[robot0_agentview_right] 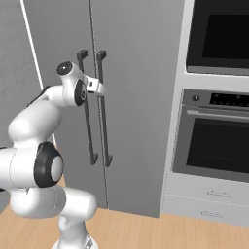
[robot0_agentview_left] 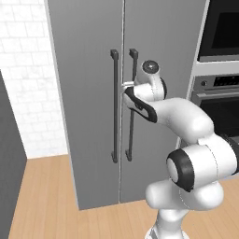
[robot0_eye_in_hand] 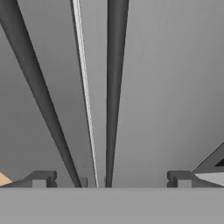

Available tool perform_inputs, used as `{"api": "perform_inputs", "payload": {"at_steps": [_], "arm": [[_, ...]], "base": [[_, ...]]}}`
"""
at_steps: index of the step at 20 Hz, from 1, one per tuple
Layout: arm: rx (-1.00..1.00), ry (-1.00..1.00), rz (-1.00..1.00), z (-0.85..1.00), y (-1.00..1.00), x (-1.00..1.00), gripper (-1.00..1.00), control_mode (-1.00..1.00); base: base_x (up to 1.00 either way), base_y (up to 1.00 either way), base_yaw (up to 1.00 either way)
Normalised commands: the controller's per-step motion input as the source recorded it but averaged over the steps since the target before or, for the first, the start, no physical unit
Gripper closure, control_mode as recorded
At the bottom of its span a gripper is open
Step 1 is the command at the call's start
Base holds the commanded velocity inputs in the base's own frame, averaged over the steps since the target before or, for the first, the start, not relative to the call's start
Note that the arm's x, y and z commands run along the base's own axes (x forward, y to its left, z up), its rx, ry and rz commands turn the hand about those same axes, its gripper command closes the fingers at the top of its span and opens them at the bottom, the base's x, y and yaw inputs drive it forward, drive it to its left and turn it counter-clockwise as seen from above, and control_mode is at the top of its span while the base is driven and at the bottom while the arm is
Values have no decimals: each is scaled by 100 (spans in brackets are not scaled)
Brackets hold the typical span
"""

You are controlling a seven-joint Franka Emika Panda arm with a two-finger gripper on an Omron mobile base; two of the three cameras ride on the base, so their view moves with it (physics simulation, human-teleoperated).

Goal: Grab a lemon wedge from the fridge and one ice cube from the ice bowl, and put them in the glass of lemonade.

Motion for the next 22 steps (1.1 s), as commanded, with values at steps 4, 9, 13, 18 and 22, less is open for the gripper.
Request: {"api": "perform_inputs", "payload": {"at_steps": [4,9,13,18,22], "arm": [[0,5,0,-6,-33,6,-100,-100],[0,0,0,-26,-2,16,-100,-100],[0,-3,0,-20,8,18,-100,-100],[0,-1,0,-14,4,32,-100,-100],[0,0,0,-22,0,55,-100,-100]], "base": [[0,0,0],[0,0,0],[0,0,0],[0,0,0],[0,0,0]]}}
